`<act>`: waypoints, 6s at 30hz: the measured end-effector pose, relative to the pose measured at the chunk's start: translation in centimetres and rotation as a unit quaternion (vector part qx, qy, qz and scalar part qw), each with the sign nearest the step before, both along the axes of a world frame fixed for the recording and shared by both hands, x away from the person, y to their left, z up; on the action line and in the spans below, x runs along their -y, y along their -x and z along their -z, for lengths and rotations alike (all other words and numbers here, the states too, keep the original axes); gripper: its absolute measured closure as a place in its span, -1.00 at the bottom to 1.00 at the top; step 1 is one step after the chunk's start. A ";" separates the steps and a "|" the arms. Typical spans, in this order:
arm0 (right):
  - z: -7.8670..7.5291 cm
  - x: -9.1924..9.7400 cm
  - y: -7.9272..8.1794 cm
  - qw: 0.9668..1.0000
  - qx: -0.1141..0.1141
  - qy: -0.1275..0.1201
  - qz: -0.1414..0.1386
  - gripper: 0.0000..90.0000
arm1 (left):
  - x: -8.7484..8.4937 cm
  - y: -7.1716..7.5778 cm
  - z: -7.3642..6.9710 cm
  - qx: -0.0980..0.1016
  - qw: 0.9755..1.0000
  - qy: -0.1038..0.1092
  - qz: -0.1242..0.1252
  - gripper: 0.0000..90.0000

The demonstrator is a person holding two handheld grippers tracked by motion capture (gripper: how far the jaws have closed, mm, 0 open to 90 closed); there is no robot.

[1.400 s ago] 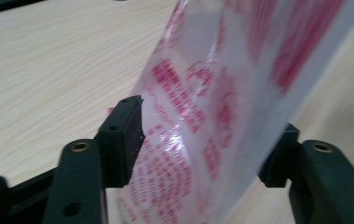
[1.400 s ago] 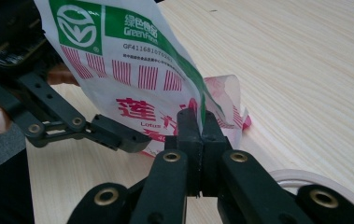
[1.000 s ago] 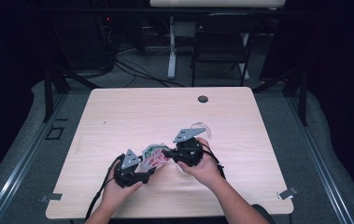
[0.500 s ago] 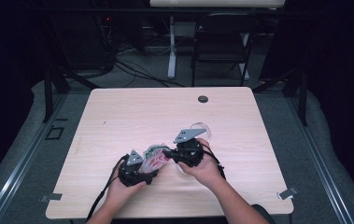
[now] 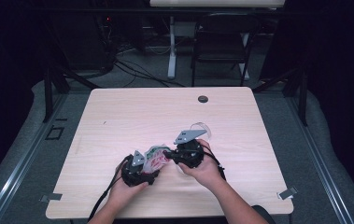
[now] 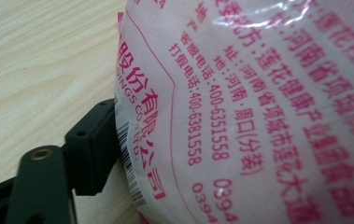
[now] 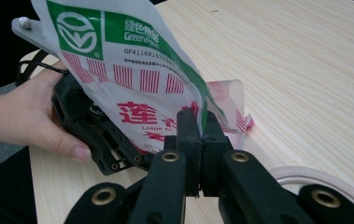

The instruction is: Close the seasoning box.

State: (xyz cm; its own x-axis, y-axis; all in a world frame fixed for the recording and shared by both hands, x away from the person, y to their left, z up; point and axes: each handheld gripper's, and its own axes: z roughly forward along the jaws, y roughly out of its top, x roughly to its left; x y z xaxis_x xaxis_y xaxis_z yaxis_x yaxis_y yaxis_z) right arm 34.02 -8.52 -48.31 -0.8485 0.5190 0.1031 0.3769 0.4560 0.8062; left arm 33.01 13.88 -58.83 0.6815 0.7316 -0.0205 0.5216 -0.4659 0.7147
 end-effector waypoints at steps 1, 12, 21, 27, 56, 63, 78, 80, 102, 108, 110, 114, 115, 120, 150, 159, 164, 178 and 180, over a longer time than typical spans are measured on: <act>0.0 0.0 0.0 1.000 0.000 0.000 -0.001 0.99 | 0.0 0.0 0.0 0.000 1.000 0.000 0.000 -0.45; 0.1 -0.1 0.1 1.000 0.002 0.003 -0.001 0.99 | 0.2 0.1 0.0 0.001 1.000 -0.005 0.002 -0.54; 0.1 -0.2 0.3 1.000 0.005 0.004 -0.002 0.98 | 0.2 0.1 0.0 0.003 1.000 -0.005 -0.004 -0.50; 0.1 -0.3 0.4 1.000 0.008 0.002 -0.001 0.97 | 0.2 0.2 -0.1 0.012 1.000 -0.002 -0.005 -0.22; -0.7 0.6 0.9 1.000 0.021 -0.022 0.003 0.83 | -0.2 0.3 -2.0 0.075 0.996 -0.038 0.001 0.35; -1.4 1.2 1.3 0.998 0.040 -0.039 0.007 0.60 | -0.4 0.0 -3.0 0.103 0.992 -0.069 -0.001 0.35; -1.9 3.0 2.3 0.995 0.090 -0.037 0.030 0.18 | -0.4 -0.8 -4.7 0.162 0.981 -0.110 -0.013 0.36; -1.9 3.2 2.5 0.995 0.094 -0.034 0.029 0.15 | -0.3 -0.9 -4.9 0.166 0.979 -0.117 -0.006 0.36; -1.7 2.0 3.7 0.990 0.140 -0.011 0.002 0.21 | 1.7 0.0 -4.7 0.156 0.981 -0.110 0.047 0.36; -1.3 1.7 3.9 0.992 0.129 0.005 -0.009 0.60 | 1.8 0.3 -4.8 0.167 0.977 -0.121 0.049 0.37; -1.2 1.7 3.9 0.993 0.121 0.007 -0.008 0.77 | 1.8 0.3 -4.9 0.175 0.975 -0.129 0.047 0.37; -1.2 1.8 3.7 0.995 0.103 0.000 -0.006 0.90 | 1.8 0.4 -5.1 0.182 0.973 -0.135 0.047 0.37; -1.2 2.0 3.6 0.996 0.094 -0.006 -0.006 0.95 | 1.8 0.4 -5.2 0.190 0.971 -0.139 0.045 0.37; -1.2 2.2 3.4 0.997 0.071 -0.026 -0.004 1.00 | 1.8 0.6 -5.5 0.211 0.964 -0.156 0.043 0.37; -1.5 4.0 2.5 0.997 0.040 -0.063 0.014 1.00 | 3.3 0.3 -7.9 0.285 0.926 -0.243 0.052 0.40; -1.8 4.6 2.4 0.996 0.052 -0.063 0.033 1.00 | 4.2 0.0 -8.8 0.294 0.911 -0.280 0.070 0.40; -1.7 4.8 2.2 0.996 0.060 -0.057 0.041 1.00 | 4.4 -0.1 -9.2 0.302 0.901 -0.303 0.072 0.40; -0.8 4.9 1.6 0.997 0.048 -0.043 0.050 1.00 | 4.7 -0.4 -8.4 0.311 0.893 -0.318 0.063 0.41; -0.8 4.9 1.6 0.997 0.049 -0.042 0.050 1.00 | 4.7 -0.5 -8.3 0.315 0.894 -0.313 0.061 0.41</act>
